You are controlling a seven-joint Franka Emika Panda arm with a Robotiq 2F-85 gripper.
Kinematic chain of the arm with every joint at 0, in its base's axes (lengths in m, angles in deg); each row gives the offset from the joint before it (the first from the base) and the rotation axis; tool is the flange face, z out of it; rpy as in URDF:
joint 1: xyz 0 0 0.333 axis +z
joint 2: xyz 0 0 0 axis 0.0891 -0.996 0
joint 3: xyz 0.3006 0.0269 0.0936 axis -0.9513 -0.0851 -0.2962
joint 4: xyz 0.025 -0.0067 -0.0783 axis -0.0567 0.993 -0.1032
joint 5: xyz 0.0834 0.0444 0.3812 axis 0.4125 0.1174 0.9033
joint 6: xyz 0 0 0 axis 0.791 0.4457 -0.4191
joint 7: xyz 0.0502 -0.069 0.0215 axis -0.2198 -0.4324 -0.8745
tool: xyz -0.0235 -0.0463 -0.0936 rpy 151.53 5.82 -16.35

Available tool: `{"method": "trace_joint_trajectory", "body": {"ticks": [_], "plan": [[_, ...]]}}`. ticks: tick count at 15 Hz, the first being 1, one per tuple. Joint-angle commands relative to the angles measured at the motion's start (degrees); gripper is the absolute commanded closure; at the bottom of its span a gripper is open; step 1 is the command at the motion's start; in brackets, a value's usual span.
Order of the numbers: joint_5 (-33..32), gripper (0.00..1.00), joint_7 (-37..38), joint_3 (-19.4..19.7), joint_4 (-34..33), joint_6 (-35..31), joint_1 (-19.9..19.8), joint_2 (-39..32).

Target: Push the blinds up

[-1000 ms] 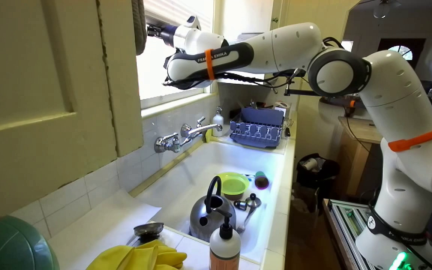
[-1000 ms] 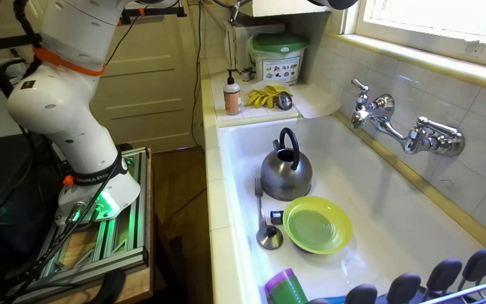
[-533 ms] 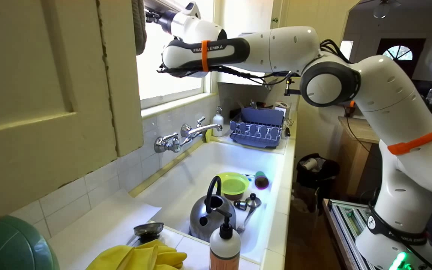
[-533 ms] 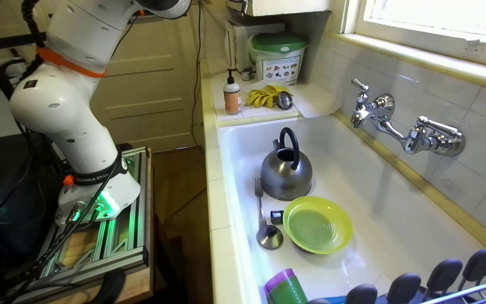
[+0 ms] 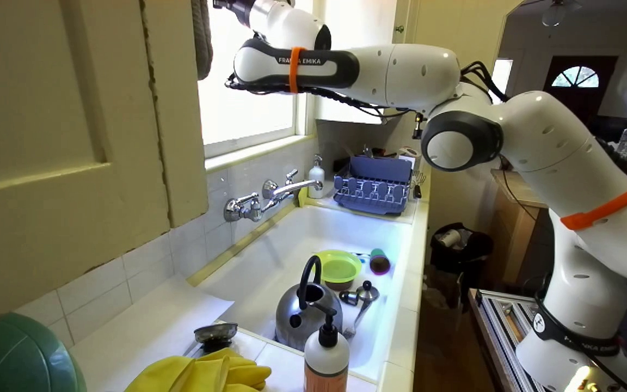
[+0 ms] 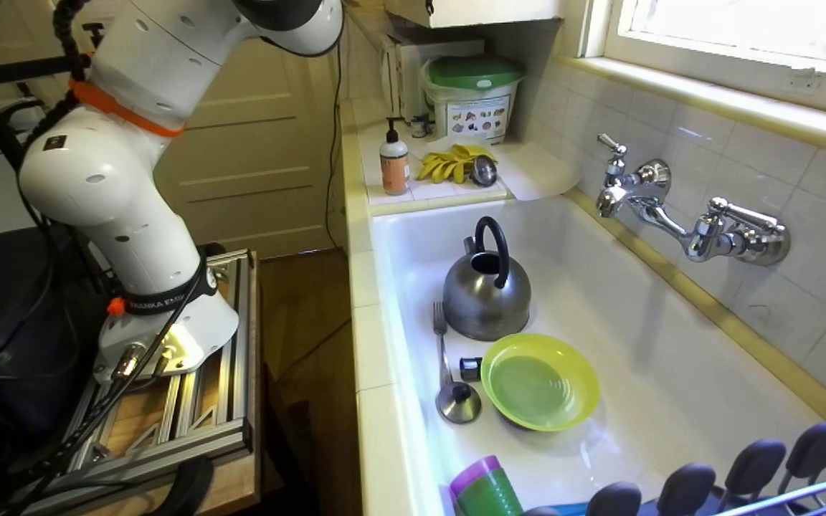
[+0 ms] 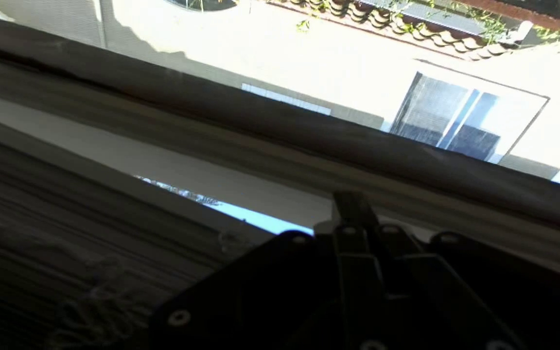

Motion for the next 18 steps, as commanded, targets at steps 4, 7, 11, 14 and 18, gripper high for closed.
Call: {"method": "trace_joint_trajectory", "body": {"ticks": [4,7,11,14,18], "plan": [[6.5,1.00,-0.7,9.5,-6.9,1.9,0.1,-4.3],[9.4,1.00,-0.7,12.7,-5.1,1.9,0.4,-5.4],[12.3,1.00,-0.6,16.1,-3.8,2.4,1.0,-6.9],[13.4,1.00,-0.5,17.5,-2.8,2.9,1.9,-7.2],[15.3,1.00,-0.9,18.6,0.9,4.7,4.2,-6.3]]}}
